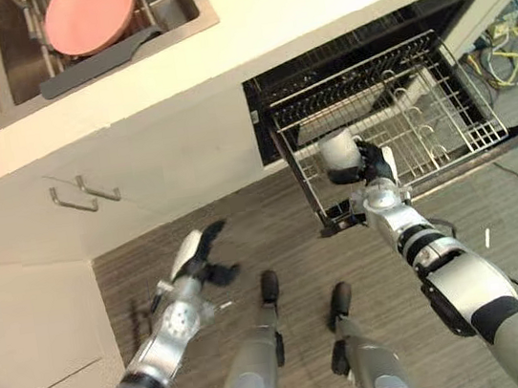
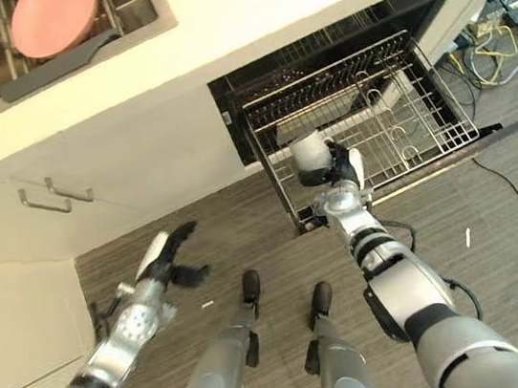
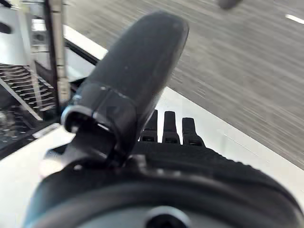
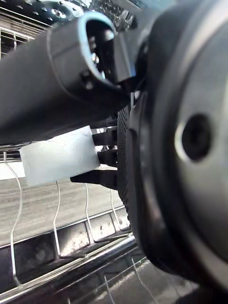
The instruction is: Place the dishes in the dishwasher.
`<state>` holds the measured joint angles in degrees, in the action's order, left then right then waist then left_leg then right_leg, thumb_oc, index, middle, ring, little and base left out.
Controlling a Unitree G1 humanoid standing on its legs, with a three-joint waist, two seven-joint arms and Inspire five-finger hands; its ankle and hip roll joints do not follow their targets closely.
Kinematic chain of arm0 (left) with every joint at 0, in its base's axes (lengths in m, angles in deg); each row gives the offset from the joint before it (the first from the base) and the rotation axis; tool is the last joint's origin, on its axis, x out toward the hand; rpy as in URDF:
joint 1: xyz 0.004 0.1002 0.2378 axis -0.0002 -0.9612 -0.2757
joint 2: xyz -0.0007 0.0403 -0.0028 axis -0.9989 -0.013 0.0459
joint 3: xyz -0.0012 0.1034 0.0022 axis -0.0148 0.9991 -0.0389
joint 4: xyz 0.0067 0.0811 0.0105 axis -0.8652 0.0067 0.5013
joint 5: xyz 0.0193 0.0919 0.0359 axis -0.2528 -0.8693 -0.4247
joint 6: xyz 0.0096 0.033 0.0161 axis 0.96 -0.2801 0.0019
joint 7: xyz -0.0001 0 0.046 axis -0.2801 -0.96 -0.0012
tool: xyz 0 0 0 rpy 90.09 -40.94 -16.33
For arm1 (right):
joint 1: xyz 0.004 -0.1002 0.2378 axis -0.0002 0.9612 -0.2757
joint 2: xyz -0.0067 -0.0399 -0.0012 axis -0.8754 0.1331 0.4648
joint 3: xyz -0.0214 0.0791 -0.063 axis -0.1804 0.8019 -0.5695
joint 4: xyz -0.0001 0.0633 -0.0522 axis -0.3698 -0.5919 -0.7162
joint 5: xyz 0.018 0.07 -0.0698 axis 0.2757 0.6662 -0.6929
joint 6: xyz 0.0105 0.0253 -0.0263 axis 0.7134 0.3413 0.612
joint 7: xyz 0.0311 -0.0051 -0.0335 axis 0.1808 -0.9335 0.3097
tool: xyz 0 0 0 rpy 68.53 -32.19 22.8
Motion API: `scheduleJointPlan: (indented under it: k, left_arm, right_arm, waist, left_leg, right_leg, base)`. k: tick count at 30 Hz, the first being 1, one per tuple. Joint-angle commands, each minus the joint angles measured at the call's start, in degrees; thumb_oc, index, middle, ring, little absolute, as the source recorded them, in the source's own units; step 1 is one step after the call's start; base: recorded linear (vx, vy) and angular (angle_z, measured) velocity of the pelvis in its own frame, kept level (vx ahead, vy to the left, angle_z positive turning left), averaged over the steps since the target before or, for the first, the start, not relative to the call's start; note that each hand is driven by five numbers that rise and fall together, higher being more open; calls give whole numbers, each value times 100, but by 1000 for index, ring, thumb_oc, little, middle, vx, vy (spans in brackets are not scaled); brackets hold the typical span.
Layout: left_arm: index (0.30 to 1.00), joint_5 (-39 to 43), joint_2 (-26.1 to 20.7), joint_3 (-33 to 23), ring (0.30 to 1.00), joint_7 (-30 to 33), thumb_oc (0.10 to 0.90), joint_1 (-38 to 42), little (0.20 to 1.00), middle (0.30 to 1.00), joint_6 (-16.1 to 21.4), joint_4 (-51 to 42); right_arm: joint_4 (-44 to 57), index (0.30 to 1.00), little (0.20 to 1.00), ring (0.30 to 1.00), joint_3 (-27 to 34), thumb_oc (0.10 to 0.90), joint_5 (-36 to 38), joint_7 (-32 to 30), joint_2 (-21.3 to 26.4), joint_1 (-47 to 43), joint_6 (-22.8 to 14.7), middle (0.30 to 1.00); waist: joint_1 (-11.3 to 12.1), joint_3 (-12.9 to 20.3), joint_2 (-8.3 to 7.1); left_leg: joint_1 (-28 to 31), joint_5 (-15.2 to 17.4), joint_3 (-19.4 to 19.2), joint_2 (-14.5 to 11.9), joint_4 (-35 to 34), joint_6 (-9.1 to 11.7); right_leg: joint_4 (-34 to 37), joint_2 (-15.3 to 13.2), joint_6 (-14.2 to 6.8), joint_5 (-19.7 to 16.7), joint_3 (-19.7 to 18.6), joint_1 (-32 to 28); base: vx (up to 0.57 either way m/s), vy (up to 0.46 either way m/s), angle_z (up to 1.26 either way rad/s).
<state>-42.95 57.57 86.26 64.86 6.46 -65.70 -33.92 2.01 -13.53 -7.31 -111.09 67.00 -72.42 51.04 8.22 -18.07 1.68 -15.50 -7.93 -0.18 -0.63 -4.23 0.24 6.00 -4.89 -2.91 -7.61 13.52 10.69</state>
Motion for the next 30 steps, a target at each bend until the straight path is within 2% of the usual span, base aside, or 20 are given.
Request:
scheduleJointPlan:
  k: [1, 4, 6, 7, 8, 10, 14, 15, 16, 18, 19, 21, 22, 23, 25, 28, 29, 30]
  left_arm:
    - [900, -595, 196, 153, 900, 327, 800, 335, 900, 900, 218, 707]
    - [900, -489, 345, -103, 900, 198, 800, -71, 900, 900, 108, 1269]
    - [900, -158, 672, -509, 900, 72, 800, -380, 900, 900, -57, 2216]
    - [900, 325, 1094, -1069, 900, 10, 800, -510, 900, 900, -230, 3582]
    - [900, 327, 1101, -1064, 900, 15, 800, -500, 900, 900, -220, 3598]
    - [900, 806, 1417, -1703, 900, -190, 800, -725, 900, 900, -328, 4789]
    - [900, 780, 1535, -2007, 900, -349, 800, -968, 900, 900, -338, 5072]
    - [900, 1084, 1708, -2366, 900, -387, 800, -1155, 900, 900, -328, 5151]
    - [900, 1087, 1708, -2362, 900, -386, 800, -1159, 900, 900, -327, 5151]
    - [900, 1324, 1741, -2478, 900, -337, 800, -1057, 900, 900, -311, 5158]
    - [900, 1326, 1741, -2475, 900, -335, 800, -1050, 900, 900, -310, 5161]
    - [900, 1725, 1795, -2702, 900, -124, 800, -858, 900, 900, -215, 5166]
    - [900, 1858, 1828, -2785, 900, -86, 800, -853, 900, 900, -208, 5186]
    - [900, 1948, 1854, -2857, 900, -36, 800, -869, 900, 900, -206, 5239]
    - [900, 1962, 1902, -2918, 900, 41, 800, -905, 900, 900, -258, 5344]
    - [900, 1791, 1894, -2944, 900, 174, 800, -901, 900, 900, -321, 5448]
    - [900, 1758, 1888, -2943, 900, 206, 800, -874, 900, 900, -334, 5464]
    - [900, 1582, 1912, -2865, 900, 250, 800, -777, 900, 900, -381, 5463]
  right_arm:
    - [381, 900, 900, 900, 327, 800, -389, -331, 394, 411, -240, 900]
    - [766, 900, 900, 900, 459, 800, -532, -299, 527, 694, -247, 900]
    - [1125, 900, 900, 900, 574, 800, -695, -214, 606, 1020, -241, 900]
    - [1669, 900, 900, 900, 652, 800, -1143, -82, 787, 1404, -231, 900]
    - [1684, 900, 900, 900, 656, 800, -1147, -83, 793, 1411, -222, 900]
    - [2634, 900, 900, 900, 971, 800, -1774, 17, 981, 2162, -428, 900]
    - [3328, 900, 900, 900, 1212, 800, -2175, 132, 1034, 2983, -646, 900]
    - [3771, 900, 900, 900, 1448, 800, -2258, 291, 1019, 3638, -725, 900]
    - [3788, 900, 900, 900, 1454, 800, -2258, 297, 1020, 3653, -717, 900]
    - [4054, 900, 900, 900, 1585, 800, -2197, 304, 1098, 3813, -756, 900]
    - [4064, 900, 900, 900, 1592, 800, -2197, 308, 1098, 3815, -751, 900]
    - [4435, 900, 900, 900, 1759, 800, -2177, 101, 1233, 3900, -804, 900]
    - [4509, 900, 900, 900, 1847, 800, -2102, 42, 1204, 3888, -802, 900]
    - [4580, 900, 900, 900, 1961, 800, -2003, -36, 1157, 3930, -805, 900]
    - [4638, 900, 900, 900, 2154, 800, -1648, -109, 966, 3990, -858, 900]
    - [4962, 900, 900, 900, 2288, 800, -1369, 2, 806, 4284, -931, 900]
    - [5062, 900, 900, 900, 2322, 800, -1300, 50, 771, 4398, -929, 900]
    - [5195, 900, 900, 900, 2374, 800, -1235, 265, 791, 4611, -897, 900]
  waist:
    - [-39, 286, -65]
    - [-8, 333, -82]
    - [20, 396, -99]
    - [12, 516, -146]
    - [4, 522, -143]
    - [-91, 724, -171]
    - [-214, 920, -161]
    - [-303, 955, -134]
    - [-302, 949, -133]
    - [-360, 794, -183]
    - [-373, 796, -180]
    - [-459, 576, -225]
    - [-491, 549, -206]
    - [-529, 541, -179]
    - [-667, 618, -123]
    - [-796, 791, -40]
    - [-844, 862, -6]
    - [-970, 1020, 73]
  left_leg:
    - [204, 234, 160, -344, -77, 532]
    - [282, 215, 151, -365, -77, 522]
    - [415, 254, 140, -401, -77, 510]
    - [613, 330, 104, -453, -77, 511]
    - [590, 305, 113, -445, -77, 505]
    - [913, 398, 79, -516, -77, 505]
    - [1173, 479, 35, -602, -77, 516]
    - [1330, 501, -89, -673, 58, 552]
    - [1336, 507, -88, -673, 67, 554]
    - [1007, 503, -149, -685, 763, 647]
    - [959, 530, -127, -683, 829, 648]
    - [255, 390, -324, -698, 1793, 743]
    - [166, 417, -341, -745, 1943, 741]
    - [179, 483, -375, -843, 1946, 740]
    - [456, 428, -626, -1307, 1513, 802]
    - [720, -74, -800, -1907, 717, 950]
    - [852, -178, -853, -1998, 439, 992]
    - [1041, -230, -975, -2147, 166, 1077]
  right_leg:
    - [-100, -244, -501, 534, 157, -341]
    - [-100, -247, -501, 543, 197, -435]
    - [-100, -235, -488, 583, 203, -560]
    - [-100, -202, -473, 661, 214, -734]
    - [-100, -209, -475, 642, 222, -717]
    - [-100, -141, -445, 759, 214, -988]
    - [-117, -72, -403, 874, 213, -1180]
    - [-159, -49, -379, 947, 217, -1326]
    - [-158, -49, -378, 948, 218, -1338]
    - [-180, -131, -328, 957, 282, -1388]
    - [-180, -131, -327, 958, 298, -1381]
    - [-138, -223, -255, 968, 409, -1445]
    - [-133, -242, -256, 965, 422, -1452]
    - [-135, -274, -275, 949, 437, -1480]
    - [-173, -407, -378, 906, 525, -1501]
    - [-255, -579, -552, 881, 525, -1510]
    - [-288, -625, -598, 885, 520, -1484]
    - [-392, -794, -730, 871, 580, -1461]
  base:
    - [24, -52, 11]
    - [27, -28, 11]
    - [37, -26, 3]
    - [49, -29, 3]
    - [88, -41, 4]
    - [115, -29, 3]
    - [89, -19, 0]
    - [33, -25, -4]
    - [0, -45, -4]
    - [-79, -52, -6]
    - [-116, -55, 2]
    - [-176, -46, 23]
    - [-112, 15, 76]
    - [-1, 125, 72]
    - [78, 248, 30]
    - [141, 365, 8]
    - [137, 561, 12]
    - [90, 431, 11]
